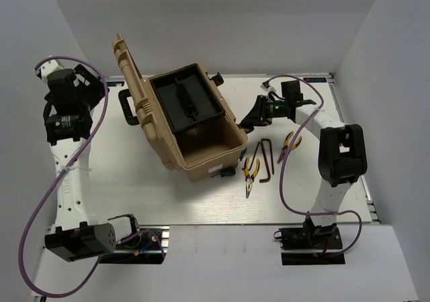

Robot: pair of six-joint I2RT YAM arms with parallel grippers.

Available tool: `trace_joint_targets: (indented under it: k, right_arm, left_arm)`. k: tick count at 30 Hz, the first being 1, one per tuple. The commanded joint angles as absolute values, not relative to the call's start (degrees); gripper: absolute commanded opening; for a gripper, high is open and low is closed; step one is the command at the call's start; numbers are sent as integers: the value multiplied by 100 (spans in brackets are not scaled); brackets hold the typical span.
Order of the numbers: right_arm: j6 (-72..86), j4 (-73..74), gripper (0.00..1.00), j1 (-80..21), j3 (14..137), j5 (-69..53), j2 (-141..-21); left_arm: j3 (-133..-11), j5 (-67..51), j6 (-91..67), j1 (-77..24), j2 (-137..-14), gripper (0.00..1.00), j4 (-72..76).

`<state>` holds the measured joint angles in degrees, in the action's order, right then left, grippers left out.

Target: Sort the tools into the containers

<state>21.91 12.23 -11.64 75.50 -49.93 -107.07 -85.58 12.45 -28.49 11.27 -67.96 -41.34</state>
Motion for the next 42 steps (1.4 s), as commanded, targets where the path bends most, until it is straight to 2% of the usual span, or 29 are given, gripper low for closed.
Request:
trace_joint_targets:
  k: [1,5,7,10,15,20,21,22,23,24,29,35,38,39,40,41,42]
  right_arm:
    - [1898,1319,0,-958,7462,-4860,-10485]
    - [1977,1292,0,-1045,7497,-4869,-10503]
    - [2223,1126,0,-1124,7480,-4948,-10520]
    - [2364,1046,0,-1309,7444,-4931,-10512]
    - [2180,1221,0,-1573,7453,-4887,-10450]
    - [1750,1616,0,-1714,7426,-4843,-10354]
    - [1558,1800,20,-1723,7462,-4817,-10310]
    - [1495,1984,36,-1731,7479,-4712,-10283]
    - [1425,2082,60,-1688,7549,-4667,-10170]
    - [1311,2240,66,-1679,7576,-4580,-10099]
    - [309,2926,68,-1477,7892,-3447,-9398]
    - [-735,3190,66,-1389,8349,-2417,-8711]
    - [-1954,3792,64,-1520,8516,-3582,-8385]
    - [-2273,3980,64,-1581,8551,-4378,-8333]
    - [-3268,4312,70,-1660,8447,-4977,-8149]
    - [-3574,4376,72,-1748,8342,-5183,-8078]
    - [-4534,4455,75,-1845,8219,-5621,-7877]
  left_arm:
    - [-8815,749,-3059,1204,-6637,92,-4043]
    - [-8501,54,-2866,1204,-6093,83,-3938]
    - [-8245,-61,-2813,1143,-5741,75,-3937]
    - [-7771,-62,-2812,1090,-4985,70,-4069]
    - [-7313,-420,-2874,1037,-4369,71,-4289]
    - [-7207,-868,-3163,1089,-4009,84,-3886]
    - [-7059,-870,-3242,1090,-3956,85,-3667]
    - [-6962,-1035,-3435,1090,-3903,86,-3543]
    - [-6743,-1089,-3532,1090,-3798,86,-3290]
    - [-6654,-1090,-3594,1090,-3797,86,-3209]
    - [-6434,-1143,-3595,1038,-3744,86,-3067]
    - [-7223,-827,-3156,1037,-3849,88,-3480]
    - [-7400,-765,-3103,1037,-3850,88,-3586]
    - [-7400,-765,-3103,1037,-3850,88,-3586]
    - [-7400,-765,-3103,1037,-3850,88,-3586]
    - [-7322,-765,-3103,985,-3850,88,-3586]
    - [-7269,-826,-3103,984,-3850,88,-3586]
